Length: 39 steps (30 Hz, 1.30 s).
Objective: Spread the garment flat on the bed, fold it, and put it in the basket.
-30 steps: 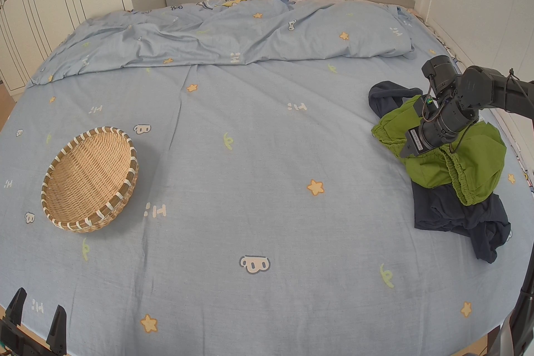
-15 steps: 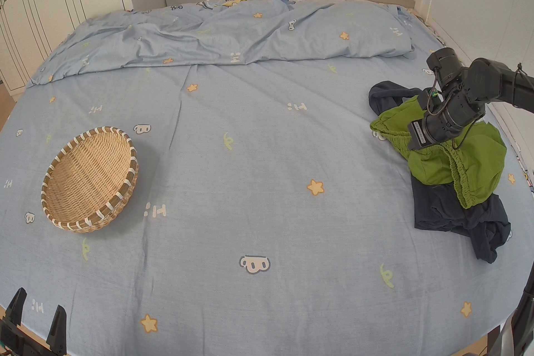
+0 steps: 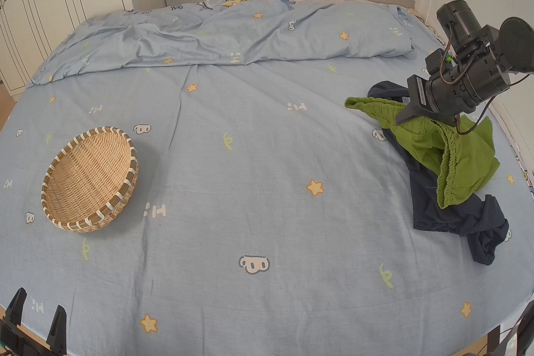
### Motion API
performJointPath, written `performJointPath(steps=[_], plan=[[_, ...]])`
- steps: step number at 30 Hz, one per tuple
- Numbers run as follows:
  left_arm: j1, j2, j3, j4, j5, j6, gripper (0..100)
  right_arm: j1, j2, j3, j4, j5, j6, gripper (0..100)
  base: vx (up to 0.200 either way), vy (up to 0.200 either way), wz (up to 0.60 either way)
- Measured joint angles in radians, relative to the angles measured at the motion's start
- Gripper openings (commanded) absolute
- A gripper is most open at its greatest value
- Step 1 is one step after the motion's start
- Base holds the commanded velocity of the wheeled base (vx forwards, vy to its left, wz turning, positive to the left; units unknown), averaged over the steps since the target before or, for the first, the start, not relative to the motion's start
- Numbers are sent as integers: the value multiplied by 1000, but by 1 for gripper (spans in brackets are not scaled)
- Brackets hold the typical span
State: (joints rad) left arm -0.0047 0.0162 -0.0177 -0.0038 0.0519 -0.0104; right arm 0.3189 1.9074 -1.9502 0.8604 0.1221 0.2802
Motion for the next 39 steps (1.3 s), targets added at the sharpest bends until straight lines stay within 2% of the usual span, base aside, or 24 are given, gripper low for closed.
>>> performJointPath(steps=[7, 8, 12, 20, 26, 35, 36, 39], plan=[[0, 0, 0, 0, 0, 0, 100, 168, -34, -24, 11, 1, 194, 0, 0, 0, 0], [1, 0, 0, 0, 0, 0, 100, 211, -37, -31, 9, 0, 255, 0, 0, 0, 0], [0, 0, 0, 0, 0, 0, 100, 295, -36, -40, 0, -14, 347, 0, 0, 0, 0], [0, 0, 0, 0, 0, 0, 100, 492, -14, -49, -99, -93, 489, 0, 0, 0, 0], [1, 0, 0, 0, 0, 0, 100, 582, 56, -50, -154, -109, 540, 0, 0, 0, 0], [0, 0, 0, 0, 0, 0, 100, 641, 147, -50, -273, -126, 600, 0, 0, 0, 0], [0, 0, 0, 0, 0, 0, 100, 647, 154, -50, -277, -129, 603, 100, 0, 0, 0], [0, 0, 0, 0, 0, 0, 100, 658, 170, -50, -281, -131, 605, 100, 0, 0, 0]])
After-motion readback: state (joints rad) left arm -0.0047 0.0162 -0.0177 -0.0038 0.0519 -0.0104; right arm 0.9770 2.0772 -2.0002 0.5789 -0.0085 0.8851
